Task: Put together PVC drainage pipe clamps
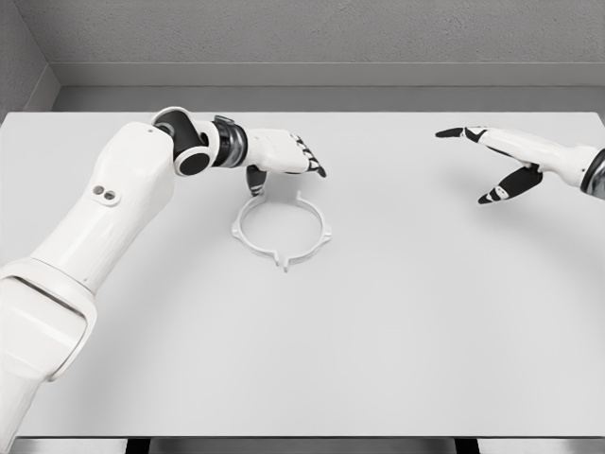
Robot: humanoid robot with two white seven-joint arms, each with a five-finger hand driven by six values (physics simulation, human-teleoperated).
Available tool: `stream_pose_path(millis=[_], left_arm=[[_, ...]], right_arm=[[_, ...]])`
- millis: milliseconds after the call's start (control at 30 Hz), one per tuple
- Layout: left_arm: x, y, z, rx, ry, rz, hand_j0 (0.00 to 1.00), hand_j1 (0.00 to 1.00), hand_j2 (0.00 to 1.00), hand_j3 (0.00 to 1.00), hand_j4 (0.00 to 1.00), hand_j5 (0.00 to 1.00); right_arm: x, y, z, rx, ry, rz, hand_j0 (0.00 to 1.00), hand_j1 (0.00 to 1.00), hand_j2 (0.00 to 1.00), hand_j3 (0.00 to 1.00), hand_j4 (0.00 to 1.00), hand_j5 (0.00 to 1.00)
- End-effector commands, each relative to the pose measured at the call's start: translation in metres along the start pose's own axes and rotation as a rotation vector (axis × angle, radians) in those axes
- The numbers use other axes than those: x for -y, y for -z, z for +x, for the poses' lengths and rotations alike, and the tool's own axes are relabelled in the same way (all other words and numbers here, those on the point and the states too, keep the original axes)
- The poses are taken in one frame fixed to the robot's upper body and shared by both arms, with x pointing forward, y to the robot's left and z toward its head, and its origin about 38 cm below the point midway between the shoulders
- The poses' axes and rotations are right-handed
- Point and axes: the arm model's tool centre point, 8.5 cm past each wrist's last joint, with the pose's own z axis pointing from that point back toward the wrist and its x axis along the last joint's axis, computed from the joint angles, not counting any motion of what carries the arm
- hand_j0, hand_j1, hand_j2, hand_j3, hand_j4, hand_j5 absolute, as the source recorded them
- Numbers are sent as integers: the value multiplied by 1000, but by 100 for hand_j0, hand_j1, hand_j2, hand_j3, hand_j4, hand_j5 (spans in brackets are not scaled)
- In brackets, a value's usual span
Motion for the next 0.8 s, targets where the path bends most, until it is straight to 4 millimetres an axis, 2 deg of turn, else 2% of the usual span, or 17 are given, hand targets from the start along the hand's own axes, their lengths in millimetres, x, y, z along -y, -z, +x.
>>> stream_pose_path(millis=[0,167,400,667,767], left_arm=[[-5,0,2,8,-1,18,100,100,100,100,100,100],[-5,0,3,12,-6,23,100,100,100,100,100,100],[-8,1,6,18,-3,29,100,100,100,100,100,100],[-14,3,12,30,15,40,100,100,100,100,100,100],[-12,-7,3,17,15,48,100,100,100,100,100,100]], right_arm=[[1,-1,0,1,4,-6,100,100,100,100,100,100],[3,1,2,5,2,-9,100,100,100,100,100,100],[9,-14,-4,-22,-14,-7,100,100,100,100,100,100],[8,-12,-1,-12,-19,-5,100,100,100,100,100,100],[9,-12,1,-8,-25,-5,100,100,100,100,100,100]])
